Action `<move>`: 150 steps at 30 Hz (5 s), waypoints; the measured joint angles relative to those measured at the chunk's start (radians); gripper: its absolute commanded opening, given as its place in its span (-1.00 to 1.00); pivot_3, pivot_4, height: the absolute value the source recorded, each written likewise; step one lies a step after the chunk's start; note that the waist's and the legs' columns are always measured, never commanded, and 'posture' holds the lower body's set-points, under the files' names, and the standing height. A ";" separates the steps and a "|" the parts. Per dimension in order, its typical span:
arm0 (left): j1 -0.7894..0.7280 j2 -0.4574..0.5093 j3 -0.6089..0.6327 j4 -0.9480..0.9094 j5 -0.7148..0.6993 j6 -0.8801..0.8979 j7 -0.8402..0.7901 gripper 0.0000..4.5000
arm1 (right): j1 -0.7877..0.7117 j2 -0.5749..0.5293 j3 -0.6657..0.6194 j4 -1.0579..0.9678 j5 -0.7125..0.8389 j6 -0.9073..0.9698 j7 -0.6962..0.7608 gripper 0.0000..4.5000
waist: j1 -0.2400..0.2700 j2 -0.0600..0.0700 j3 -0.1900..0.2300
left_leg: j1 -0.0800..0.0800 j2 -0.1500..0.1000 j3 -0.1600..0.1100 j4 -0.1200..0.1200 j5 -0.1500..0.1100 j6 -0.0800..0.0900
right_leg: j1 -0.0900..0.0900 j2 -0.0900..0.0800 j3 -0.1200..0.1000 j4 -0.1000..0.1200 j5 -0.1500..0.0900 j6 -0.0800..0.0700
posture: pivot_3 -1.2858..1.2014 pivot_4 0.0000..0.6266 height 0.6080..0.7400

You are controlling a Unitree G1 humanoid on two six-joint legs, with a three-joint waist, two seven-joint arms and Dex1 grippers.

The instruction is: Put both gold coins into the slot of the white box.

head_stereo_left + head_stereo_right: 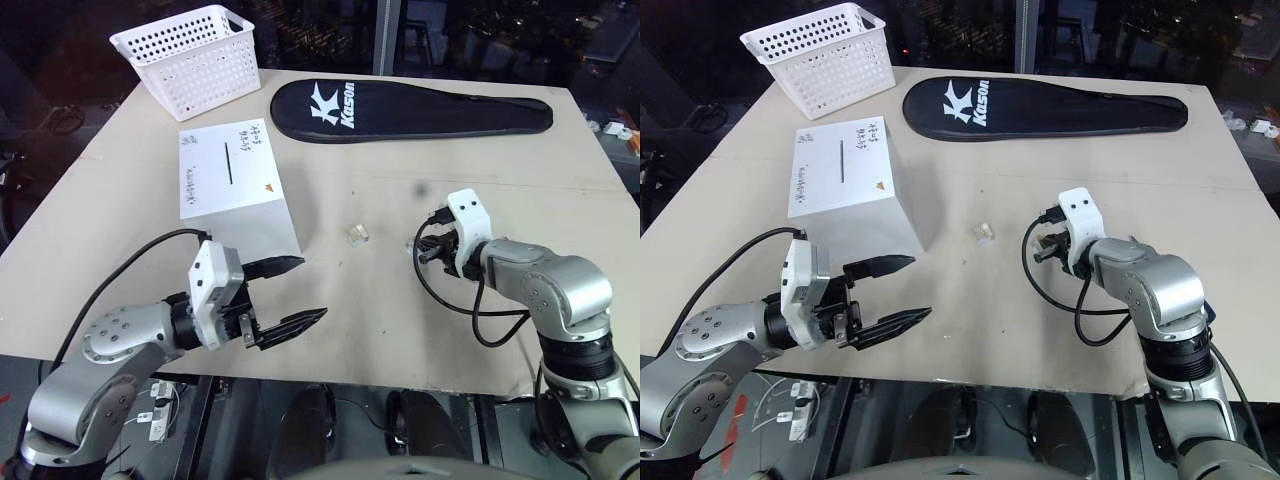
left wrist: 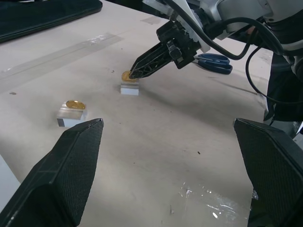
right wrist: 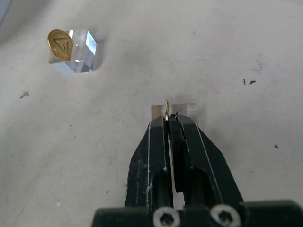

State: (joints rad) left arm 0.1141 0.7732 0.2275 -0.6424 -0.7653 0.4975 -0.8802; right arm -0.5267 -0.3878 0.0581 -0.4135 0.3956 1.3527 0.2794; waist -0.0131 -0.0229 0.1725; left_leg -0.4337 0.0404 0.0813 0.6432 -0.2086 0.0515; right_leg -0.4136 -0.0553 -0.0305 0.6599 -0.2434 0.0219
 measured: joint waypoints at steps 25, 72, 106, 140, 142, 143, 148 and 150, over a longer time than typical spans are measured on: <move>-0.288 -0.046 -0.042 0.064 -0.277 0.226 0.118 -0.04 | -0.047 -0.057 -0.120 -0.201 0.526 -0.070 0.301 -1.00 | 0.001 0.000 0.000 | 0.000 0.000 -0.001 0.001 0.000 0.000 | 0.001 0.001 0.000 0.001 0.001 0.002 | 0.03 -0.52 1.00; -0.309 -0.082 -0.092 0.063 -0.261 0.242 0.070 -1.00 | -0.047 -0.120 -0.077 -0.161 0.738 -0.186 0.259 -0.72 | 0.002 0.000 0.000 | 0.000 0.000 -0.001 0.001 0.000 0.000 | 0.001 0.001 0.001 0.001 0.001 0.002 | 0.03 -0.52 1.00; -0.838 -0.373 -0.019 -0.158 0.275 1.102 1.304 -1.00 | -0.164 -0.517 -0.211 0.165 0.311 -0.806 0.851 0.97 | 0.027 -0.006 0.003 | 0.000 -0.001 -0.002 0.004 0.003 -0.004 | 0.003 0.002 0.001 0.002 0.001 0.002 | 0.03 -0.52 1.00; -0.894 -0.191 0.175 -0.119 0.064 1.077 0.837 -0.04 | -0.090 -0.403 -0.049 0.012 0.260 -0.609 0.619 1.00 | 0.011 -0.006 0.004 | 0.000 0.000 -0.002 0.004 0.003 -0.006 | 0.002 -0.005 0.001 0.003 0.001 0.002 | 0.03 -0.52 1.00; -0.777 -0.126 0.282 -0.174 -0.103 1.009 0.610 -0.04 | -0.086 -0.316 0.023 0.000 0.243 -0.556 0.541 1.00 | -0.001 -0.006 0.004 | 0.000 -0.001 -0.002 0.004 0.003 -0.006 | 0.002 -0.007 0.001 0.003 0.002 0.002 | 0.03 -0.52 1.00; -0.725 -0.114 0.321 -0.182 -0.170 0.980 0.524 -0.04 | -0.084 -0.279 0.050 0.002 0.234 -0.535 0.504 1.00 | -0.003 -0.006 0.004 | 0.000 -0.001 -0.002 0.004 0.003 -0.006 | 0.002 -0.007 0.000 0.004 0.002 0.002 | 0.03 -0.52 1.00; -0.434 -0.044 0.438 -0.191 -0.297 0.815 0.266 0.19 | -0.091 -0.142 0.168 0.066 0.112 -0.501 0.348 0.89 | 0.000 -0.006 0.003 | 0.001 -0.002 -0.002 0.005 0.003 -0.006 | 0.003 -0.007 -0.003 0.003 0.001 0.002 | 0.03 -0.52 1.00; -0.330 -0.033 0.445 -0.193 -0.317 0.762 0.209 0.52 | -0.091 -0.095 0.210 0.110 0.069 -0.488 0.305 0.60 | 0.002 -0.007 0.003 | 0.000 -0.002 -0.002 0.006 0.003 -0.005 | 0.003 -0.007 -0.003 0.003 0.001 0.001 | 0.03 -0.52 1.00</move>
State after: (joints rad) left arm -0.2163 0.7403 0.6722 -0.8354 -1.0822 1.2596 -0.6715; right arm -0.6180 -0.4827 0.2684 -0.3033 0.4647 0.8642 0.5841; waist -0.0113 -0.0295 0.1759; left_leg -0.4333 0.0386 0.0791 0.6493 -0.2056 0.0461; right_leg -0.4106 -0.0621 -0.0337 0.6633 -0.2422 0.0231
